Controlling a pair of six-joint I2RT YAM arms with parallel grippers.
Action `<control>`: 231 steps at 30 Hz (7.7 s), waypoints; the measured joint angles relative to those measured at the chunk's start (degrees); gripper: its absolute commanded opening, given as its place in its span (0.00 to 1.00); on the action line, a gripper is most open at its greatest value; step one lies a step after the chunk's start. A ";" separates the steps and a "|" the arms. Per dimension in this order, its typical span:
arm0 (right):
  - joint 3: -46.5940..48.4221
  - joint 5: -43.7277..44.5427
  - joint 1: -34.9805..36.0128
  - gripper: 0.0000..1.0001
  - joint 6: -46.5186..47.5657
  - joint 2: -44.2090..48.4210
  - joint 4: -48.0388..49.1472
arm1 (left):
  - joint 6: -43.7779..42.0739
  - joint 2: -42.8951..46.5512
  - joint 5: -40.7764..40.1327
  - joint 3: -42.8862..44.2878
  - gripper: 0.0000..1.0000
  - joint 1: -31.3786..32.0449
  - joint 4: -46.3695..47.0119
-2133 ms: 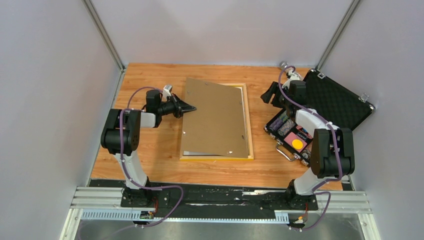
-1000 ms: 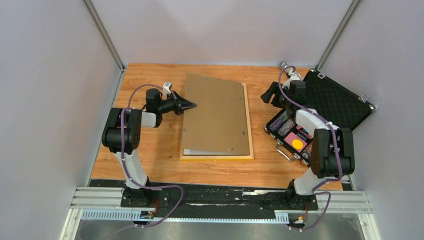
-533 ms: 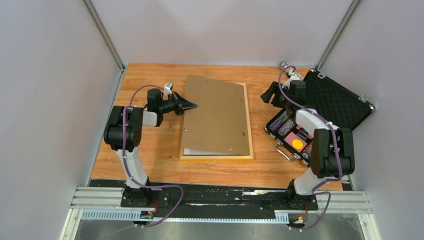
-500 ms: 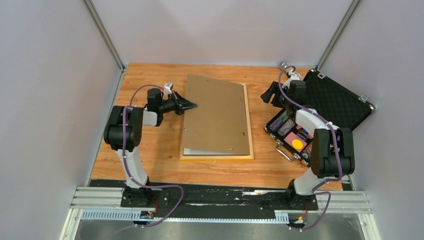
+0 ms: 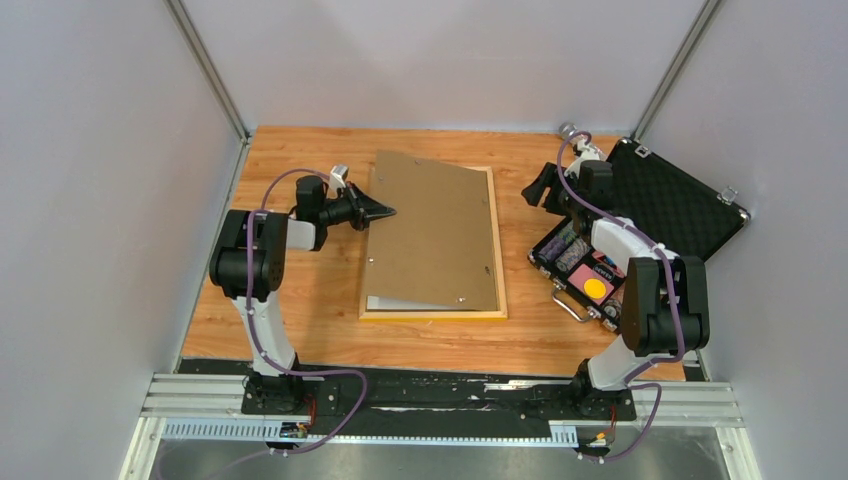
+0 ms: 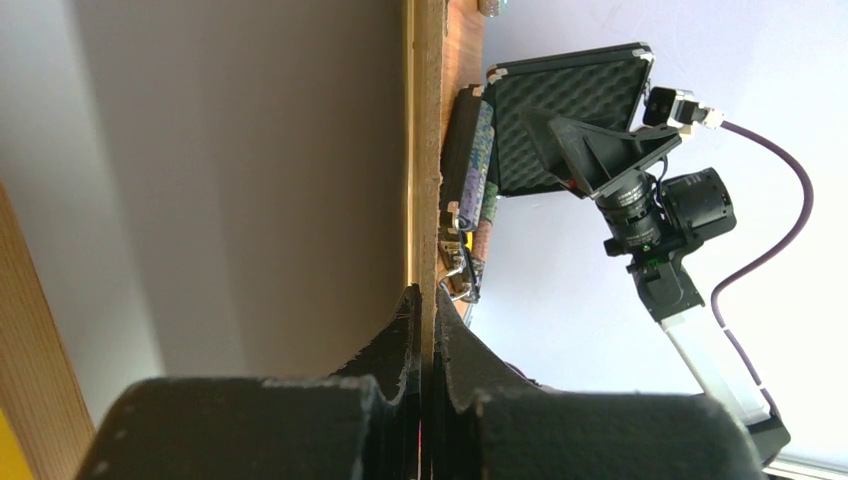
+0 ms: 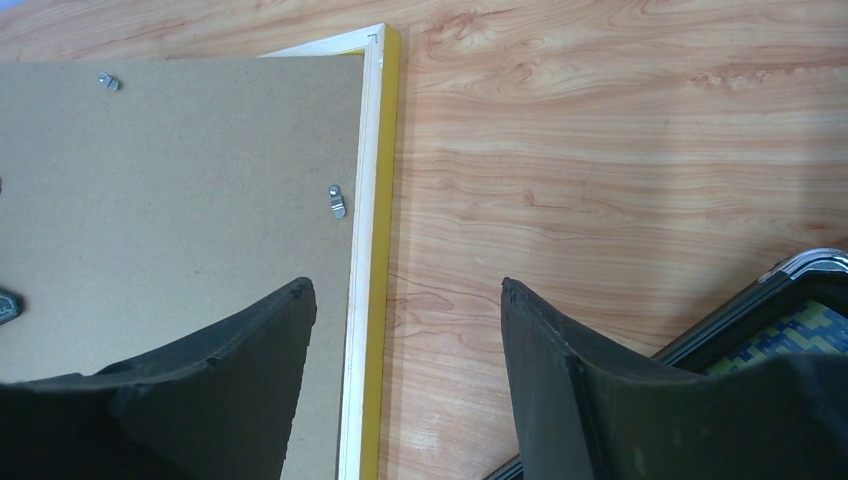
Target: Put the photo into the frame
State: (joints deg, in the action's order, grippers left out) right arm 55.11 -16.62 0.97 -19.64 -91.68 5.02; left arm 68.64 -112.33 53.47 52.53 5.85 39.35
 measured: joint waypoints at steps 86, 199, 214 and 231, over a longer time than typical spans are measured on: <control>0.00 0.00 -0.04 0.67 0.00 -1.22 0.42 | -0.07 -4.15 -0.44 1.42 0.00 0.94 0.74; -0.79 -0.98 9.62 0.70 13.81 -0.46 1.07 | -66.45 4.68 -41.72 24.04 0.70 8.02 -68.83; 1.64 -1.51 9.62 0.55 12.13 -9.64 -3.10 | -66.42 4.44 -42.42 24.04 0.52 9.07 -68.74; 6.08 -1.25 9.62 0.43 9.16 -14.78 -9.18 | -65.96 2.16 -41.27 23.78 0.44 9.07 -68.74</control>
State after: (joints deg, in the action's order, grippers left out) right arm 61.19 -17.87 10.59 -10.48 -106.45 -4.16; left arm 2.68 -110.17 12.21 76.31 14.92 -29.39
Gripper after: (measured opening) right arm 0.459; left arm 0.454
